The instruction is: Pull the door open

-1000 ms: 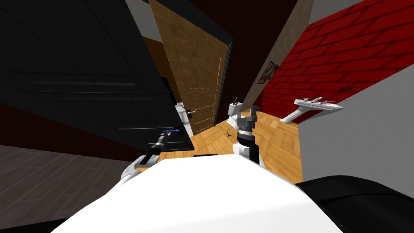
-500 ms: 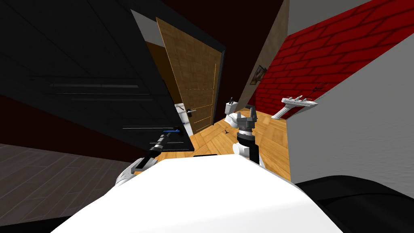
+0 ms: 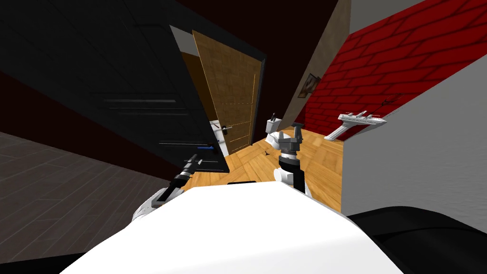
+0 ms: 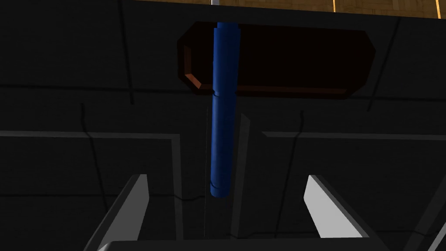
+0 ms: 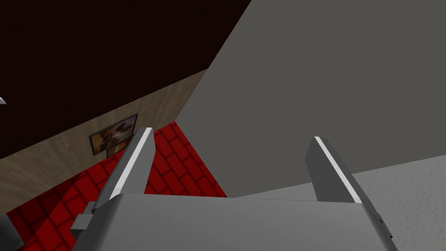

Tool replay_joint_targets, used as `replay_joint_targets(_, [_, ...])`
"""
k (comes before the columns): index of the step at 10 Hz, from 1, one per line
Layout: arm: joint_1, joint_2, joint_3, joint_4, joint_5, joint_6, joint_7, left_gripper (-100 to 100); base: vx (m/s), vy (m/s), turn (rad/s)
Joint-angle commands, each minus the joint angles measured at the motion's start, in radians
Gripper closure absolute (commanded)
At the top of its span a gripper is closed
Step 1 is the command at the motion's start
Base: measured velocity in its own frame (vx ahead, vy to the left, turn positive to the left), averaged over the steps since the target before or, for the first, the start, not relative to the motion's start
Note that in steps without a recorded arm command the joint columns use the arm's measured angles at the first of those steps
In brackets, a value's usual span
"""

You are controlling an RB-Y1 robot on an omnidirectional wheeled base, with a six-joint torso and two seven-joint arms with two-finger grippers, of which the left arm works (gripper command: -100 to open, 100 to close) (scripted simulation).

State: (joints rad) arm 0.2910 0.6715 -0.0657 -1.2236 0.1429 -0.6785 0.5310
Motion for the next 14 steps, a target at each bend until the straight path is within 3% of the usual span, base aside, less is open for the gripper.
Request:
replay_joint_targets(1, [0.0, 0.0, 0.0, 0.0, 0.0, 0.0, 0.0, -100, -0.089, -0.007, 0.017])
replay_joint_targets(6, [-0.058, -0.029, 0.018, 0.04, 0.001, 0.036, -0.022, -100, 0.198, 0.006, -0.082])
replay_joint_targets(7, [-0.05, -0.025, 0.015, 0.034, 0.001, 0.031, -0.018, -100, 0.107, -0.011, -0.017])
replay_joint_targets(8, [-0.05, -0.025, 0.015, 0.034, 0.001, 0.031, -0.018, 100, -0.008, 0.004, 0.015])
replay_joint_targets(13, [-0.05, -0.025, 0.015, 0.034, 0.001, 0.031, -0.018, 100, -0.022, 0.003, 0.0])
replay_joint_targets(14, [-0.032, -0.009, 0.006, 0.037, 0.0, 0.003, -0.006, 100, -0.103, 0.075, -0.153])
